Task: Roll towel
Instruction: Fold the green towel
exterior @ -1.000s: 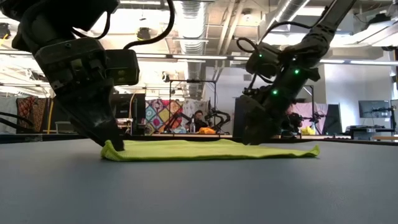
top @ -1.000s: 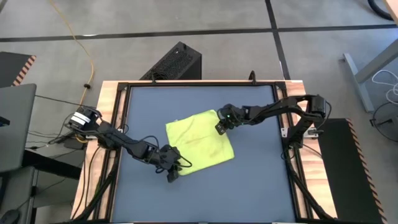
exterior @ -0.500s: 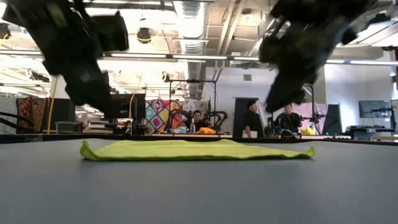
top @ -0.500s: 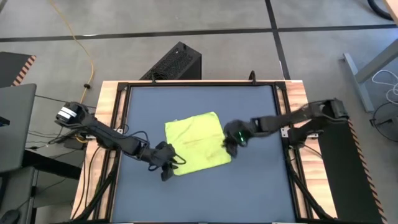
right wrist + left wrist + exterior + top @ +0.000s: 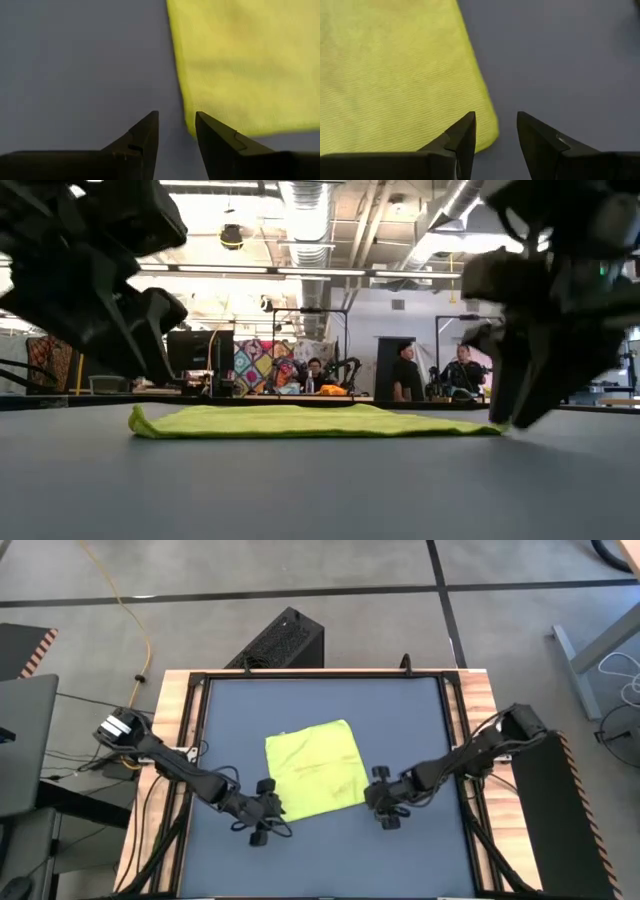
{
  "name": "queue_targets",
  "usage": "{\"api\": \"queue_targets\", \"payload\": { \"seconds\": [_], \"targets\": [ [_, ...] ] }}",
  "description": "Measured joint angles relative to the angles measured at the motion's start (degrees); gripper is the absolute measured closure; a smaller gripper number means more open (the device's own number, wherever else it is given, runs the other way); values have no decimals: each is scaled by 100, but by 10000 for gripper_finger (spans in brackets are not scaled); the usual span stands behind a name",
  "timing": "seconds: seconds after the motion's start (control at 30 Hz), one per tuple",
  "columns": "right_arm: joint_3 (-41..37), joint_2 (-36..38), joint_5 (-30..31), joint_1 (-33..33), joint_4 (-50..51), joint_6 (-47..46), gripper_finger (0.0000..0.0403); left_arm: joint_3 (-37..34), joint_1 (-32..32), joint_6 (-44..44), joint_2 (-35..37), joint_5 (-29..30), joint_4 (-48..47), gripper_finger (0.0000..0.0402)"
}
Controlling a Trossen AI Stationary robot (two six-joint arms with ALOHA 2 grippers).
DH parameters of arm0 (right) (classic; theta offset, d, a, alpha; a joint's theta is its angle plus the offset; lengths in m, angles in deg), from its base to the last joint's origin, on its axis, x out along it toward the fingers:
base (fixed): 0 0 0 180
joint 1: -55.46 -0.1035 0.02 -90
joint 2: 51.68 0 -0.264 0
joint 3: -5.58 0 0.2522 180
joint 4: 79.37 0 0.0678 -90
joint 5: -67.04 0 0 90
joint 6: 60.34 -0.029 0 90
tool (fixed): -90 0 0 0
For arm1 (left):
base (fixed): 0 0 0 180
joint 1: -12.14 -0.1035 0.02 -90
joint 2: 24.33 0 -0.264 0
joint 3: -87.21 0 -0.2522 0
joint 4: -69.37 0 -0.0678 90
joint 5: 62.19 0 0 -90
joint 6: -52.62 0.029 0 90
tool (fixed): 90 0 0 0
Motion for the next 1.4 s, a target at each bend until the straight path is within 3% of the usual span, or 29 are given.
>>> {"api": "queue_targets", "payload": {
  "seconds": [0.17,0.37,0.6,0.83,0.93,1.07,1.13,1.2,1.4],
  "targets": [
    [18,-162,59,-7,-19,-129,248,1,-15,-2,-278,-267,136,269],
    [3,175,42,-57,64,-89,248,0,-13,-76,-543,-610,415,269],
    [-4,200,41,76,205,298,248,0,-18,-24,-543,-399,327,269],
    [11,-404,27,107,208,358,251,0,-20,-23,-541,-392,46,270],
    [20,-551,30,107,231,356,272,9,-18,-160,-537,-305,-140,283],
    [16,-535,-17,121,275,312,335,9,-17,-670,-532,-139,-197,348],
    [8,-417,-166,172,312,279,371,7,-21,-920,-526,-98,-184,385],
    [3,-186,-343,258,357,163,389,1,-33,-1127,-460,-109,-191,394],
    [16,701,-1762,698,556,-618,388,-2,-31,-1384,319,-183,-136,401]
  ]
}}
